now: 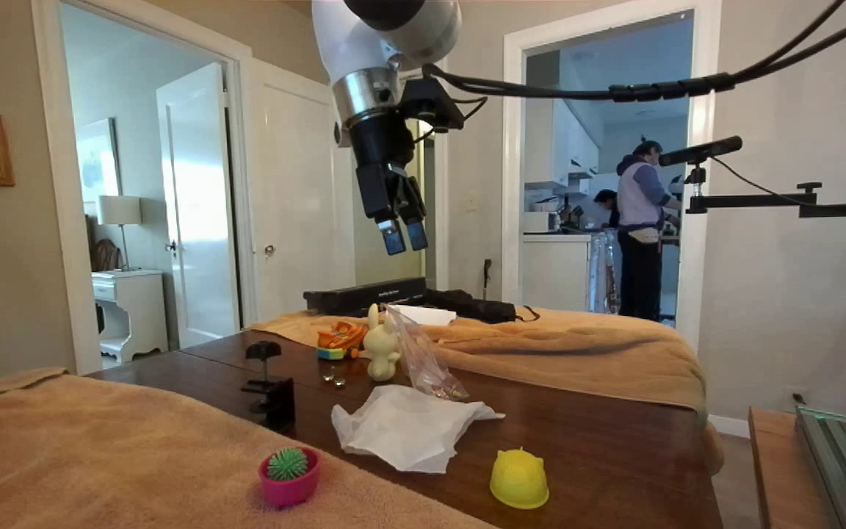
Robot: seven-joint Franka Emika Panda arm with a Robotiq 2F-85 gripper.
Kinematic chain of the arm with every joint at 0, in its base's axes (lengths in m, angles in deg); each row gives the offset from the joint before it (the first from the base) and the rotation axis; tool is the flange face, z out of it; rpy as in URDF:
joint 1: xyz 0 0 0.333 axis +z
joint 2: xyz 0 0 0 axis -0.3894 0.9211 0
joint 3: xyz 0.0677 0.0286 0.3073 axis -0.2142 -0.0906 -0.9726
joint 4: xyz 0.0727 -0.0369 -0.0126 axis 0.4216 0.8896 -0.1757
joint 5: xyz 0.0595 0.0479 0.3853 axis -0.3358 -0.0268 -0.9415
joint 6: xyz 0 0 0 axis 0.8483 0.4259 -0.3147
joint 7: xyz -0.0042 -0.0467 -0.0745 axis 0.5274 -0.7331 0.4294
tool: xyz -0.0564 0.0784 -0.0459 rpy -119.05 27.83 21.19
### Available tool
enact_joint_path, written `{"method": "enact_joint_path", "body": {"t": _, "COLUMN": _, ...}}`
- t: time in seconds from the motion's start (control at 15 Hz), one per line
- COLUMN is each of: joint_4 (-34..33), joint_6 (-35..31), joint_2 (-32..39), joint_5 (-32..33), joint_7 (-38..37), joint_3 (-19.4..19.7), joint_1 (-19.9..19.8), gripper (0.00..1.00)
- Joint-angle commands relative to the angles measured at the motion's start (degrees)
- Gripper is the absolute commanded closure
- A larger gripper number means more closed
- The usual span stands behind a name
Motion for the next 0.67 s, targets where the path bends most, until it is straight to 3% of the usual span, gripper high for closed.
{"method": "enact_joint_path", "body": {"t": 0.0, "joint_4": 4.61, "joint_6": -1.60, "joint_2": -3.92, "joint_5": -1.51, "joint_7": -2.85, "joint_3": 0.33, "joint_1": -0.32, "gripper": 0.00}}
{"method": "enact_joint_path", "body": {"t": 0.6, "joint_4": 8.28, "joint_6": -4.67, "joint_2": -8.23, "joint_5": 0.90, "joint_7": -9.81, "joint_3": 1.12, "joint_1": -0.33, "gripper": 0.00}}
